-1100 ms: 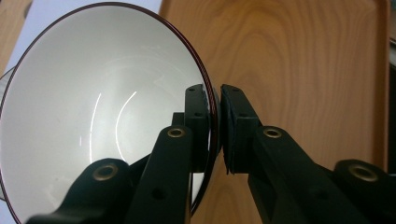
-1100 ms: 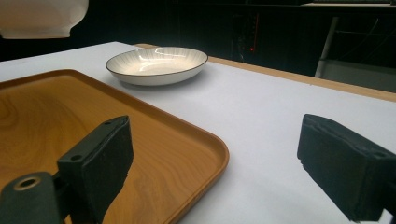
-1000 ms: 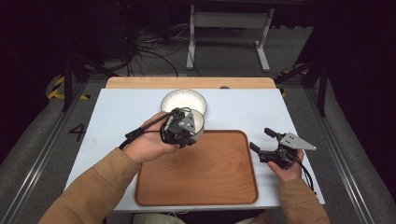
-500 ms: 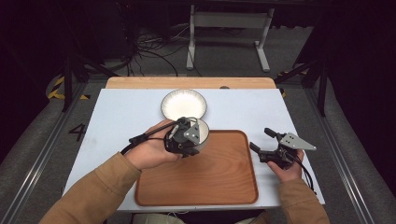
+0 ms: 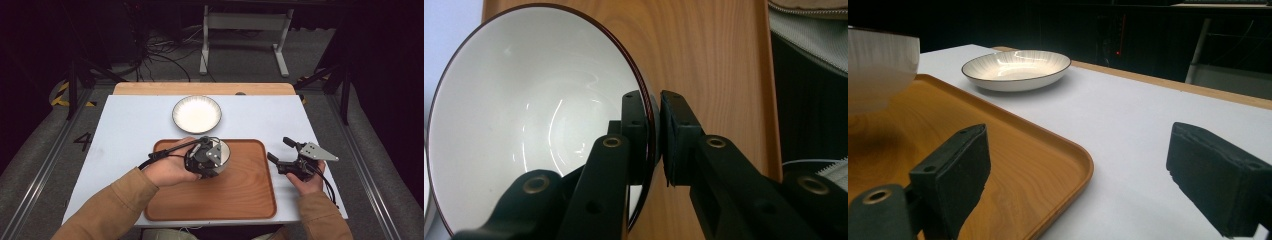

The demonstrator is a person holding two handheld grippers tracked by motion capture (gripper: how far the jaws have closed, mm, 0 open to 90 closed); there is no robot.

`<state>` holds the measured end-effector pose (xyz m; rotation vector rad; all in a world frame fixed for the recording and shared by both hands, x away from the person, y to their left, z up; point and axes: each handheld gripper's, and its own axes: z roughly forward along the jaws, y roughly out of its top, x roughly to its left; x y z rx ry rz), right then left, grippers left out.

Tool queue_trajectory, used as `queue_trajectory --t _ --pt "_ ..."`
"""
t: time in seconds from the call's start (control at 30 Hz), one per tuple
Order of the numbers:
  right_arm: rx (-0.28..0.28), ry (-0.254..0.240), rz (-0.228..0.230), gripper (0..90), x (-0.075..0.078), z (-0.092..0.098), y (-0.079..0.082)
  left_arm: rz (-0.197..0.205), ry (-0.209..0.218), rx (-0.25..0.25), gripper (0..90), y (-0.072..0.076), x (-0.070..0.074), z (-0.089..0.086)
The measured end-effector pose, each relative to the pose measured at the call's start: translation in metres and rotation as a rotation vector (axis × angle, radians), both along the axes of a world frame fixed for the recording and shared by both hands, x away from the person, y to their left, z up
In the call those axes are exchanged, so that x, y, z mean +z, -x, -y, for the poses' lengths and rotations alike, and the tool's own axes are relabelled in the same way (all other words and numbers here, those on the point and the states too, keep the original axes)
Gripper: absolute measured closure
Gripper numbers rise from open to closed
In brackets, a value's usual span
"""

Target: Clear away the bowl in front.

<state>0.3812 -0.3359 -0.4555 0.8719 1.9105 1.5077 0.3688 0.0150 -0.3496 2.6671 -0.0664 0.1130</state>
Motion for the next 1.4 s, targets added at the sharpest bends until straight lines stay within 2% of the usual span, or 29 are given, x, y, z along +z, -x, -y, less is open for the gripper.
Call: queue_trajectory --t 0.2,0.6,0.93,1.07,1.23,1.4 --pt "0.0 0.0 0.001 11.0 0.0 0.0 0.0 -0.011 -0.011 -0.017 82.0 0.002 -0.007 0.003" --pt "0.001 0.0 0.001 11.0 0.0 0.0 0.0 -0.038 -0.03 -0.014 81.9 0.002 -0.021 0.008" --pt "0.001 0.001 0.003 11.0 0.0 0.0 0.0 -0.037 -0.062 -0.014 81.9 -0.001 -0.029 0.008" --pt "0.001 0.001 0.002 11.0 0.0 0.0 0.0 -0.039 -0.062 -0.013 81.9 0.0 -0.031 0.008" --pt "0.001 0.001 0.002 11.0 0.0 0.0 0.0 -0.052 -0.079 -0.012 82.4 0.001 -0.032 0.008" --pt "0.0 0.002 0.003 11.0 0.0 0.0 0.0 -0.081 -0.081 -0.001 82.8 0.001 -0.035 0.008"
